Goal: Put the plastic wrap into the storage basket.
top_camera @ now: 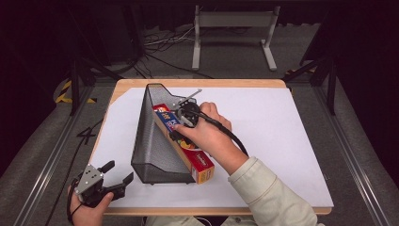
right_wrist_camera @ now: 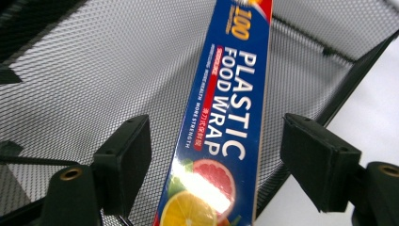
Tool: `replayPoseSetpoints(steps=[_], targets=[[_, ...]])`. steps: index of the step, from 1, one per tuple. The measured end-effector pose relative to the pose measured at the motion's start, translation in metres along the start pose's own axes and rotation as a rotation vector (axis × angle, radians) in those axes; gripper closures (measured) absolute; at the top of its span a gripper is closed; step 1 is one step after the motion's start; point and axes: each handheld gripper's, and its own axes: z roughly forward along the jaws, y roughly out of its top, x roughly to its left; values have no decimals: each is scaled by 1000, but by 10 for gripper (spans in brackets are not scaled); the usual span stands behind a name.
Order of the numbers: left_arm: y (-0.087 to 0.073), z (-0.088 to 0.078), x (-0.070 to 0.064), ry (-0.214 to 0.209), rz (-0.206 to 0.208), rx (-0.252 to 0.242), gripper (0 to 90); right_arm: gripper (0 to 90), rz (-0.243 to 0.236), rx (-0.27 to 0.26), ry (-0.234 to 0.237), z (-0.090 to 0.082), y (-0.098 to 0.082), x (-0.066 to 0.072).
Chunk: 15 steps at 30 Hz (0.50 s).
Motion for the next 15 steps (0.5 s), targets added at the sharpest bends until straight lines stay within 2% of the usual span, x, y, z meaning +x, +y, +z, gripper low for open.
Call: replayPoseSetpoints(steps=[1, 3, 5, 8, 9, 11, 13, 15], targets=[[0, 0, 0, 2, 2, 1, 185, 257, -20, -39, 10, -8, -2, -1], [0, 0, 0, -1, 5, 1, 185, 257, -26, -67, 26, -16, -5, -3], [0, 1, 0, 0, 3, -1, 185, 256, -56, -108, 44, -23, -9, -7], [1, 1, 0, -2, 5, -2, 185, 256, -81, -143, 45, -31, -14, -10], [1, 1, 0, -2, 5, -2, 185, 255, -102, -178, 53, -39, -20, -13], [1, 2, 0, -5, 6, -2, 185, 255, -135, -206, 52, -46, -27, -16], [2, 2, 0, -5, 6, -2, 184, 255, -144, -220, 47, -50, -31, -18], [2, 2, 0, -5, 6, -3, 184, 255, -173, -253, 35, -61, -43, -27]])
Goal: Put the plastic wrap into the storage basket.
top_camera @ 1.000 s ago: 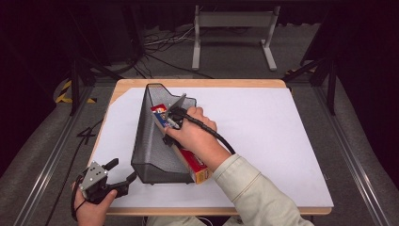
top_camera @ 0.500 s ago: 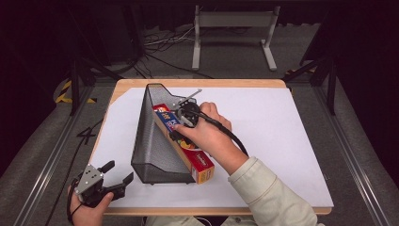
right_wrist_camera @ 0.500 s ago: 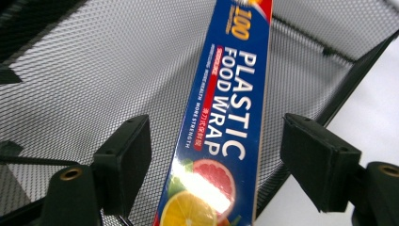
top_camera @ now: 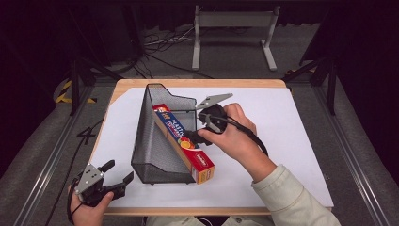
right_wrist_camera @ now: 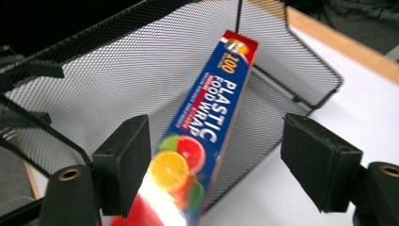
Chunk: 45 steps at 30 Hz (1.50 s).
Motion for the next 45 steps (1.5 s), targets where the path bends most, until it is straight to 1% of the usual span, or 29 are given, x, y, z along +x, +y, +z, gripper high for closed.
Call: replayPoseSetpoints(steps=[1, 3, 6, 9, 10, 12, 14, 17, 22, 23, 25, 26, 27, 29, 30, 31, 32, 33, 35, 37, 41, 45], targets=[[0, 0, 0, 1, 0, 0, 184, 253, 0, 0, 0, 0, 0, 0], [0, 0, 0, 1, 1, -1, 184, 252, -9, -17, -6, -9, -7, -5], [0, 1, 0, -1, 3, 1, 184, 253, 3, -44, 7, -23, -17, -14], [1, 0, -1, 3, 6, -2, 183, 243, 0, -69, 9, -36, -27, -21], [1, 0, 0, 4, 5, -3, 183, 242, 0, -77, 5, -40, -30, -23], [1, 0, 0, 5, 4, -2, 183, 238, 11, -84, -29, -51, -38, -30], [1, 0, 0, 5, 5, -2, 183, 239, 6, -93, -44, -59, -43, -35], [1, 0, 0, 3, 5, 1, 182, 238, 18, -119, -50, -75, -54, -48], [0, -1, 0, 7, 4, 3, 182, 231, 33, -134, -38, -92, -68, -62], [0, -1, 0, 7, 4, 3, 182, 231, 33, -134, -38, -92, -68, -62], [0, -1, 0, 8, 4, 4, 182, 228, 25, -137, -46, -98, -80, -70], [0, -1, 0, 8, 4, 4, 182, 228, 25, -137, -46, -98, -80, -70], [0, -1, 0, 7, 2, 5, 182, 227, 22, -142, -56, -102, -89, -76], [0, -1, -1, 10, 5, 4, 182, 223, 28, -149, -56, -105, -98, -81], [0, -1, -1, 12, 6, 3, 182, 223, 28, -149, -56, -105, -98, -81], [0, -1, -1, 14, 6, 3, 182, 218, 24, -145, -61, -107, -103, -84], [0, -1, -1, 14, 6, 1, 182, 211, 20, -141, -71, -108, -107, -86], [0, -1, -1, 15, 6, 3, 182, 211, 25, -136, -87, -108, -112, -88], [0, -1, -1, 16, 8, 3, 182, 211, 32, -124, -126, -109, -124, -91], [0, -1, -1, 17, 9, 5, 182, 211, 37, -125, -138, -110, -135, -92], [0, -1, -1, 19, 10, 5, 183, 209, 45, -134, -133, -110, -154, -95], [1, -1, 0, 20, 11, 0, 182, 207, 53, -126, -148, -108, -172, -100]])
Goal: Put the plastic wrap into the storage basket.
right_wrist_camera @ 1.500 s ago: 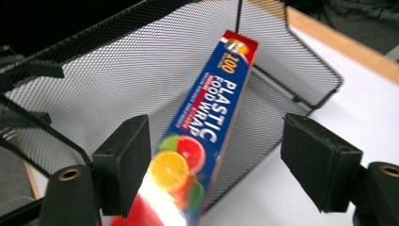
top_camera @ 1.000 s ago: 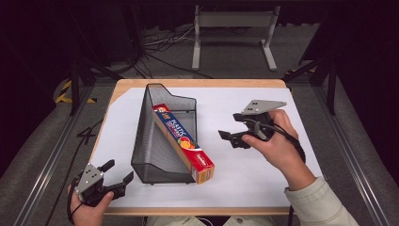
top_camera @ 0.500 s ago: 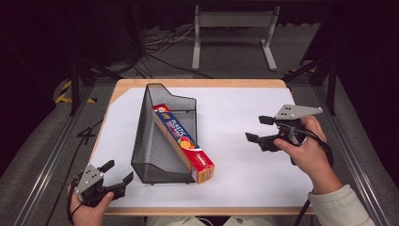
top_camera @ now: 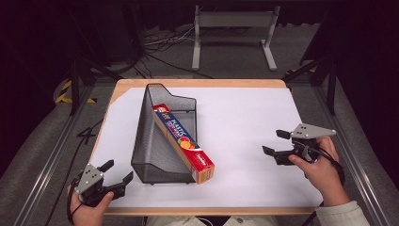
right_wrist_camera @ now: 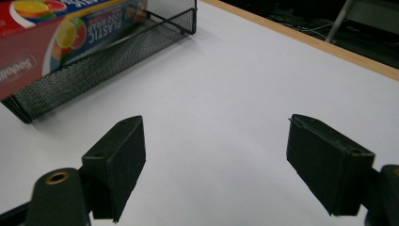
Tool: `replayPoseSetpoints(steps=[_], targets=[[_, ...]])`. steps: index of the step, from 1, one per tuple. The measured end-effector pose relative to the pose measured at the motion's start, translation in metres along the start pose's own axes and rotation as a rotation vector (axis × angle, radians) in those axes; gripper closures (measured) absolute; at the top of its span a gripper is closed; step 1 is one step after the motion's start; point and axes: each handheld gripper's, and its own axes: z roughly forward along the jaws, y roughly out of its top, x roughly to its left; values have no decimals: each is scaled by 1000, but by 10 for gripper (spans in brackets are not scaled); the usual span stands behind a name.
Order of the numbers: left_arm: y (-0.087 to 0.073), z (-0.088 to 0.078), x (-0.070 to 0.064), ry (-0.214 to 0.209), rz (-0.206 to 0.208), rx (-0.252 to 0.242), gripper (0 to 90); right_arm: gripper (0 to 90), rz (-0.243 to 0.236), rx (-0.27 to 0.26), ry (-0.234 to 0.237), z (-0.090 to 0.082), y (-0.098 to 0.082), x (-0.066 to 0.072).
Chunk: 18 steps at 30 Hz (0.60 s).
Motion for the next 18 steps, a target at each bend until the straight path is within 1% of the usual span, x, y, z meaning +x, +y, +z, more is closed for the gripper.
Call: replayPoseSetpoints(steps=[2, 4, 5, 6, 7, 8, 11, 15, 18], targets=[[0, 0, 0, -4, -3, -2, 182, 200, 9, -7, 2, 0, -10, -2], [-1, 0, 1, -6, 0, 1, 181, 196, 32, -14, 10, 2, -22, -5], [-1, 1, 1, -9, 0, 5, 181, 196, 46, 4, 10, 5, -29, -7], [-1, 1, 1, -15, 1, 6, 180, 197, 51, 23, 1, 7, -35, -9], [-1, 1, 1, -15, 1, 6, 179, 197, 51, 23, 1, 7, -35, -9], [0, 1, 1, -16, -2, 5, 179, 197, 70, 34, -27, 11, -50, -12], [0, 0, 1, -20, 0, 1, 177, 198, 82, 39, -35, 13, -67, -14], [0, 2, 1, -25, -6, -1, 173, 198, 99, 23, -29, 12, -83, -16], [0, 3, 1, -28, -5, 0, 170, 200, 121, 22, -40, 12, -88, -19]])
